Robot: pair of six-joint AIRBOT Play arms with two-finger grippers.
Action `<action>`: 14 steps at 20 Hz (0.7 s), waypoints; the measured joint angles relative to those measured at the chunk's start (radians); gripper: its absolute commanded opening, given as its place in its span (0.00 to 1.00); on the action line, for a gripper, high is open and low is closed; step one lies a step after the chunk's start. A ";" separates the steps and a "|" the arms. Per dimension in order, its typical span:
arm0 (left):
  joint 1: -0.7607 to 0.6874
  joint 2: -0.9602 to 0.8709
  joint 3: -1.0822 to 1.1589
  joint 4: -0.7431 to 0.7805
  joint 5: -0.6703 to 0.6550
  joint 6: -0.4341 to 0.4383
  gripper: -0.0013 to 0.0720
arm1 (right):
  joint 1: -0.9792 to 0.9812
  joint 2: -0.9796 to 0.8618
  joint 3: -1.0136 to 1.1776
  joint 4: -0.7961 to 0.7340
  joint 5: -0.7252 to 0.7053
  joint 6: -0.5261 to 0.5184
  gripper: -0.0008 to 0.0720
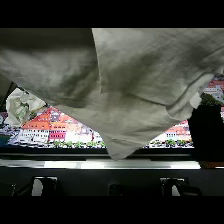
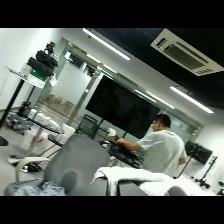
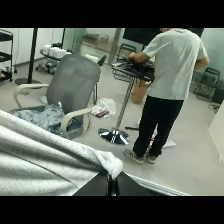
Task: Fold the shirts.
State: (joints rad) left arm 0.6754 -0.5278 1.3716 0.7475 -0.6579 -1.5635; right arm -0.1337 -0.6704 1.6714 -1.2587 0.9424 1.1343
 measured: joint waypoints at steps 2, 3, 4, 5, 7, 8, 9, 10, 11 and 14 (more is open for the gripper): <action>0.001 0.014 -0.001 0.048 -0.022 -0.011 0.07 | 0.000 0.002 0.001 0.006 0.040 -0.005 0.07; 0.001 0.022 -0.001 0.066 -0.028 -0.014 0.07 | -0.001 0.001 0.001 0.015 0.061 -0.021 0.07; 0.002 0.030 -0.001 0.090 -0.035 -0.017 0.06 | -0.001 0.002 0.002 0.036 0.071 -0.039 0.07; 0.002 0.040 -0.001 0.114 -0.035 -0.019 0.07 | -0.001 0.007 0.003 0.061 0.084 -0.061 0.07; 0.003 0.069 -0.001 0.172 -0.037 -0.026 0.06 | -0.002 0.010 0.010 0.108 0.115 -0.090 0.07; 0.003 0.085 -0.001 0.211 -0.044 -0.036 0.06 | -0.002 0.010 0.015 0.128 0.140 -0.100 0.07; 0.003 0.100 -0.001 0.249 -0.047 -0.049 0.06 | -0.002 0.011 0.019 0.144 0.169 -0.104 0.07; 0.002 0.113 0.000 0.289 -0.053 -0.061 0.06 | -0.002 0.012 0.023 0.156 0.200 -0.106 0.07; 0.000 0.119 -0.002 0.321 -0.064 -0.071 0.06 | -0.002 0.010 0.025 0.161 0.230 -0.100 0.07; -0.029 0.093 -0.027 0.376 -0.165 -0.084 0.06 | -0.001 -0.058 0.027 0.154 0.352 -0.054 0.07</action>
State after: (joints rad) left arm 0.6460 -0.4343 1.3449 1.1233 -0.8230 -1.6470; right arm -0.1349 -0.7280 1.6989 -1.1042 1.2942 1.0805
